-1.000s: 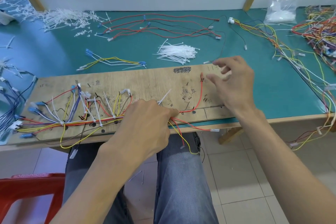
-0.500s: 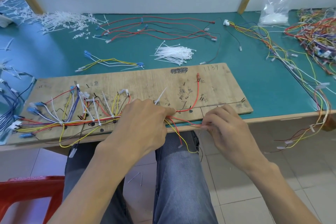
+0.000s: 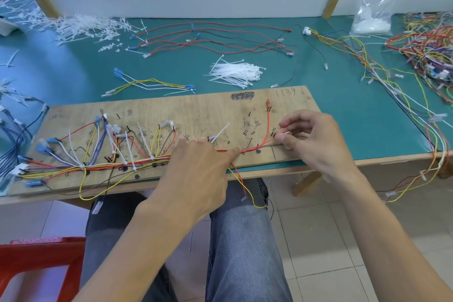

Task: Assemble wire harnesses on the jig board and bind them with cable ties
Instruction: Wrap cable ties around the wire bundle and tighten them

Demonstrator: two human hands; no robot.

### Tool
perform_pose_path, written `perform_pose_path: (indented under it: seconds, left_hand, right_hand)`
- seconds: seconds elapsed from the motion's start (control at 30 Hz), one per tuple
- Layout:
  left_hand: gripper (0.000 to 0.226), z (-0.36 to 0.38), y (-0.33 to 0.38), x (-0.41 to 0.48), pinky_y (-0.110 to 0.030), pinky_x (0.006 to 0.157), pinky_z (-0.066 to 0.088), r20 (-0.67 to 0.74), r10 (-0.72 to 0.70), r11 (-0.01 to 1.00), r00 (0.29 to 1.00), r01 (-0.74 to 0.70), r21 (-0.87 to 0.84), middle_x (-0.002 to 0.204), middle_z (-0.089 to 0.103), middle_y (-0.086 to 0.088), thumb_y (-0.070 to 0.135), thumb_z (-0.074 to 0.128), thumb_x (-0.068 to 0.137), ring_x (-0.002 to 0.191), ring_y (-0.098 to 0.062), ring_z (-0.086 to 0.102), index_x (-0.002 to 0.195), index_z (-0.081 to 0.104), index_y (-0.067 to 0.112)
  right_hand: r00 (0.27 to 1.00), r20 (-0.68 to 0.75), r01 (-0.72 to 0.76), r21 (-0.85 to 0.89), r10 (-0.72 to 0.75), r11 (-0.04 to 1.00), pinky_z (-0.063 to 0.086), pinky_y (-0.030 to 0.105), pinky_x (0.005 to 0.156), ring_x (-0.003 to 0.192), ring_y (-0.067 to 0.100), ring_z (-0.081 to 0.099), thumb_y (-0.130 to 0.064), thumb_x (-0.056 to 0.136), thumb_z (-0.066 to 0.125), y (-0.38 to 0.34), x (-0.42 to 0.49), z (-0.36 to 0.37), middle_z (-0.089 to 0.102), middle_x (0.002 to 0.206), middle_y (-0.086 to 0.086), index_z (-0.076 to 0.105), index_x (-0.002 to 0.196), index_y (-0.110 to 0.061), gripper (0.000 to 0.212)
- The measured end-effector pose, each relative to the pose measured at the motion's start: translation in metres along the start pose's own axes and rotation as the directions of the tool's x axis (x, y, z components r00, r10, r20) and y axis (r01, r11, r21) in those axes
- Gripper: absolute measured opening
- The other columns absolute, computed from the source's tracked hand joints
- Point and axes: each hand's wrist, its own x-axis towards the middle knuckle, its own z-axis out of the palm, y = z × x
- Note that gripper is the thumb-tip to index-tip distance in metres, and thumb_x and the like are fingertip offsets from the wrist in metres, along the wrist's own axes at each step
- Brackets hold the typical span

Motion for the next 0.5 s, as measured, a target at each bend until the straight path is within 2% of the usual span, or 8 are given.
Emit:
perform_pose_path:
  seconds: [0.07, 0.17, 0.37, 0.5]
  left_hand:
    - [0.063, 0.003, 0.000, 0.001, -0.046, 0.097, 0.043, 0.025, 0.006, 1.000, 1.000, -0.006, 0.016, 0.113, 0.064, -0.008, 0.042, 0.049, 0.096, 0.102, -0.033, 0.061, 0.155, 0.028, 0.048]
    - [0.066, 0.006, -0.001, 0.002, -0.049, 0.105, 0.039, 0.056, 0.014, 0.999, 0.998, -0.016, 0.036, 0.125, 0.062, -0.013, 0.044, 0.048, 0.097, 0.114, -0.034, 0.059, 0.158, 0.021, 0.045]
    - [0.066, 0.009, -0.001, 0.003, -0.050, 0.104, 0.040, 0.061, 0.020, 0.999, 0.998, -0.023, 0.047, 0.128, 0.062, -0.014, 0.046, 0.047, 0.097, 0.115, -0.034, 0.059, 0.158, 0.022, 0.048]
    - [0.067, 0.010, -0.001, 0.002, -0.050, 0.106, 0.038, 0.066, 0.022, 0.998, 0.998, -0.026, 0.054, 0.133, 0.061, -0.015, 0.046, 0.046, 0.097, 0.119, -0.034, 0.058, 0.159, 0.020, 0.046]
  right_hand:
    - [1.000, -0.009, 0.012, 0.021, -0.012, 1.000, 0.063, 0.032, 0.074, 0.076, 0.015, 0.074, 0.000, 0.082, 0.087, 0.000, 0.003, 0.002, 0.078, 0.083, 0.002, 0.076, 0.090, -0.020, 0.024]
    - [0.999, -0.008, 0.044, 0.031, -0.043, 0.999, 0.061, 0.028, 0.067, 0.067, 0.014, 0.071, 0.005, 0.083, 0.083, 0.000, 0.007, 0.005, 0.078, 0.082, 0.005, 0.075, 0.088, -0.019, 0.025]
    - [0.999, 0.034, -0.030, 0.065, 0.028, 0.997, 0.060, 0.022, 0.064, 0.064, 0.015, 0.073, 0.002, 0.089, 0.079, 0.001, 0.018, 0.006, 0.079, 0.079, 0.004, 0.078, 0.087, -0.018, 0.019]
    - [0.992, 0.079, -0.096, -0.010, 0.096, 0.995, 0.061, 0.026, 0.064, 0.064, 0.018, 0.074, -0.002, 0.088, 0.083, -0.003, 0.029, 0.007, 0.080, 0.078, 0.001, 0.079, 0.085, -0.017, 0.015]
